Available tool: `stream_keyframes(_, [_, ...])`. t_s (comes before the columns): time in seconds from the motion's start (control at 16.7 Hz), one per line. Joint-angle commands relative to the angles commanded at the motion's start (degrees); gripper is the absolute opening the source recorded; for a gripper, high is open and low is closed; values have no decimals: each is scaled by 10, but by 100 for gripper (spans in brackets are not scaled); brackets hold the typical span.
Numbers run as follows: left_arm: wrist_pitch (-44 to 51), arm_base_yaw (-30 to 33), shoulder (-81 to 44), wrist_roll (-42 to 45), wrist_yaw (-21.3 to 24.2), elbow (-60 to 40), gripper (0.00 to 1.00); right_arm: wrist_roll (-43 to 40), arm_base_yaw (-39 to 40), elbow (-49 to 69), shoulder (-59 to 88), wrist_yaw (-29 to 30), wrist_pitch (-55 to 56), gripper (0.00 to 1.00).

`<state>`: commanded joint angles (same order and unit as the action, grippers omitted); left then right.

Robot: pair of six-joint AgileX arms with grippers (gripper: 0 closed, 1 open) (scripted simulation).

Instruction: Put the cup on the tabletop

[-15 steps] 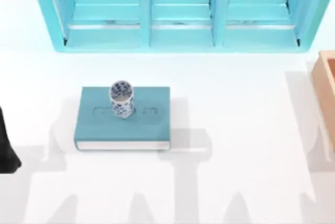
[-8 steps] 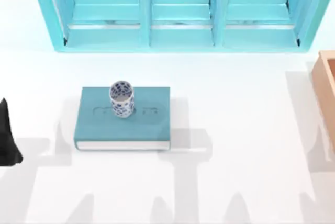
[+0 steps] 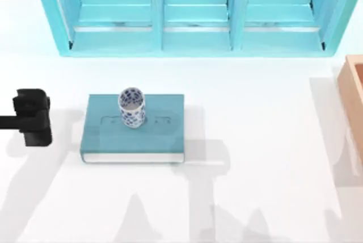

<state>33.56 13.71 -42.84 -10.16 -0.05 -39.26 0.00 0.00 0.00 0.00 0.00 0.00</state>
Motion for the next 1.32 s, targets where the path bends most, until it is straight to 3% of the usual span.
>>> stream_keyframes(0.66, [446, 134, -601, -121, -17, -529, 100, 0, 0, 0, 0, 0, 0, 100])
stream_keyframes(1.02, [552, 167, -779, -176, -7, -785, 100, 0, 0, 0, 0, 0, 0, 100])
stream_keyframes(1.32, [572, 176, -821, -193, -1, -860, 100, 0, 0, 0, 0, 0, 0, 100])
